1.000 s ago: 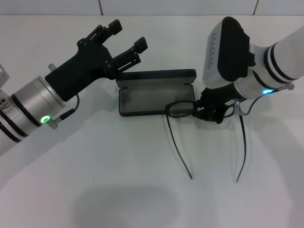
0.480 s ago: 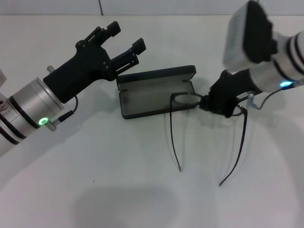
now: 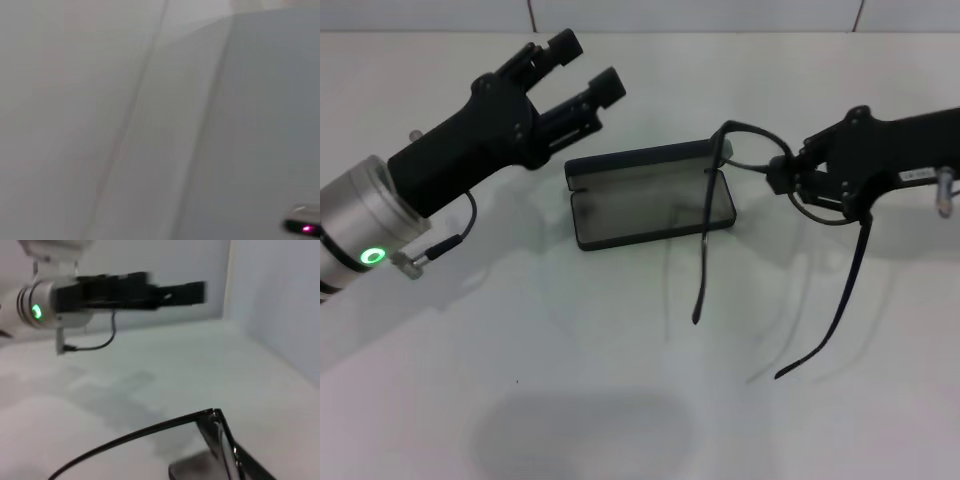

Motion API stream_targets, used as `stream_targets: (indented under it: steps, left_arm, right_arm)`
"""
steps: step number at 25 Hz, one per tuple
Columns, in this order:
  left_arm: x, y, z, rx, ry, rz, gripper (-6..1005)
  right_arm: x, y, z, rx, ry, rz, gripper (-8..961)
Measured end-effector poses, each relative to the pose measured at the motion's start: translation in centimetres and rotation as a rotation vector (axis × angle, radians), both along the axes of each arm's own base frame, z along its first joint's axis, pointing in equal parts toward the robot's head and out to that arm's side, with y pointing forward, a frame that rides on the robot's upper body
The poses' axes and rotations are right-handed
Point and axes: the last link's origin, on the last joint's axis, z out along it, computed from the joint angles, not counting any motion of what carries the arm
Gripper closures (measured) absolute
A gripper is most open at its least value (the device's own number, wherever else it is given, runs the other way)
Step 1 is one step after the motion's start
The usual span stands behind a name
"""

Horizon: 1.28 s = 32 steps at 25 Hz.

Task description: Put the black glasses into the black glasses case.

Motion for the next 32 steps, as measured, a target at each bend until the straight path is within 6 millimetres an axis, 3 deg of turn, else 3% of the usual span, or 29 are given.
stream_targets:
  steps: [9, 18, 24, 32]
  left_arm:
    - [1.9, -2.4, 1.5, -0.152, -0.049, -0.237, 126]
    - [3.1, -1.7, 1.2, -0.263, -0.040, -0.263, 126]
    - [4.8, -0.7, 0.1, -0.402, 0.013, -0.303, 126]
    - [5.5, 0.4, -0.9, -0.461, 0.055, -0.265, 126]
  right_arm:
    - [1.0, -1.0, -0.1, 0.041, 0.248, 0.053, 835]
    - [0.2, -0.4, -2.0, 0.041, 0.337, 0.107, 836]
    - [-0.4, -0.2, -2.2, 0.049, 0.342, 0.142, 835]
    - [-0.9, -0.6, -2.2, 0.028, 0.363, 0.175, 835]
